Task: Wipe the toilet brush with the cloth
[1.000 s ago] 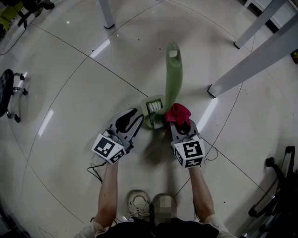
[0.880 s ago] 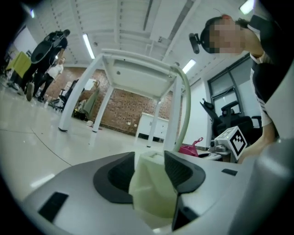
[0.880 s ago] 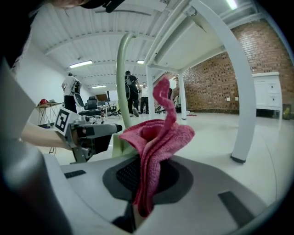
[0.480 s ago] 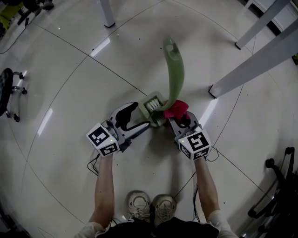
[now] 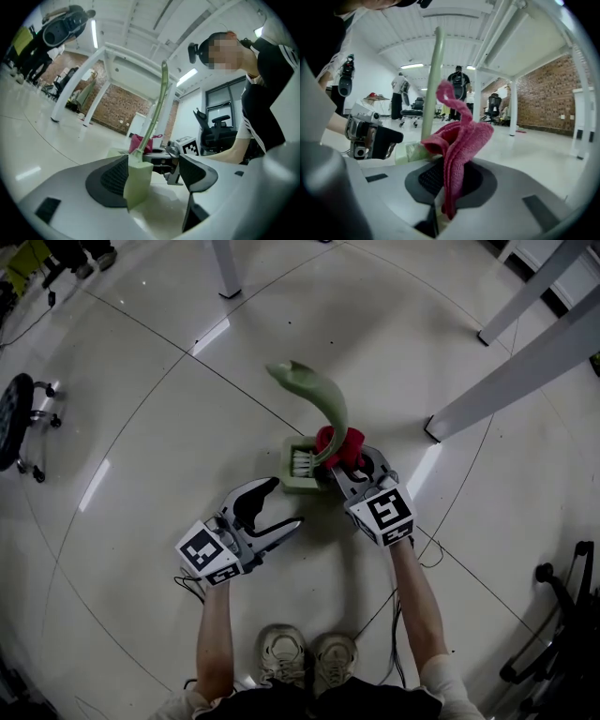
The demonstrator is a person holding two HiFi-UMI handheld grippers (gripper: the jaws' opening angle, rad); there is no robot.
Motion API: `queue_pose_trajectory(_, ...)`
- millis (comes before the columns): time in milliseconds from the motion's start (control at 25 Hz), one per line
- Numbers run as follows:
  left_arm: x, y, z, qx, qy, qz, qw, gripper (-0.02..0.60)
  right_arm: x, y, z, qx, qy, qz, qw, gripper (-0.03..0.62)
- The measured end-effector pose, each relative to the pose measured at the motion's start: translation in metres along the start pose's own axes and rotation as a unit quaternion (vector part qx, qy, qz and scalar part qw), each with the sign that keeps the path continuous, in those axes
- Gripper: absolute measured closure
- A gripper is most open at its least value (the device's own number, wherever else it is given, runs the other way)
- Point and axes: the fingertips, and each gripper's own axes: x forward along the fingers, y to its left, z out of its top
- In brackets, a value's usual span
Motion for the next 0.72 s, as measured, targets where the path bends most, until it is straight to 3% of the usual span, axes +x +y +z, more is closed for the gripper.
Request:
queue_pose_trajectory(120, 0.003, 0.013, 0.019, 0.029, -0.022, 0.021, 0.9991, 0.244, -0.024, -0.034, 0.006, 0.044, -0.035, -0.096, 0.994, 0.562)
queue_pose_trajectory(240, 0.019, 0.024, 0.022, 0.035, -0.018, 0.015, 0.9991, 0.244, -0.047, -0.057, -0.001, 0.076, -0.047, -0.17, 0.981, 0.562)
queue_pose_trajectory(440, 0.039, 0.016, 0.012, 0.04, -0.001, -0.008, 0.9992, 0.244, -0.05, -0.054, -0.031, 0.103, -0.014, -0.188, 0.977, 0.562)
queue_pose_trajectory(520, 0.042, 0.014, 0.012, 0.039, -0.007, -0.013, 0.9991, 0.244, -0.062, -0.069, -0.043, 0.102, 0.002, -0.249, 0.963, 0.562)
queue_pose_trajectory(600, 0.044, 0.014, 0.013, 0.038, -0.005, -0.015, 0.9991, 0.244, -0.082, -0.089, -0.053, 0.137, -0.004, -0.303, 0.943, 0.562)
queue_pose_trajectory(640, 0.044, 0.015, 0.013, 0.04, -0.002, -0.013, 0.9991, 0.244, -0.088, -0.092, -0.056, 0.165, -0.017, -0.301, 0.939, 0.563)
queue_pose_trajectory(720, 0.041, 0.017, 0.012, 0.048, 0.004, -0.002, 0.9988, 0.244, -0.085, -0.081, -0.053, 0.216, -0.047, -0.252, 0.942, 0.562)
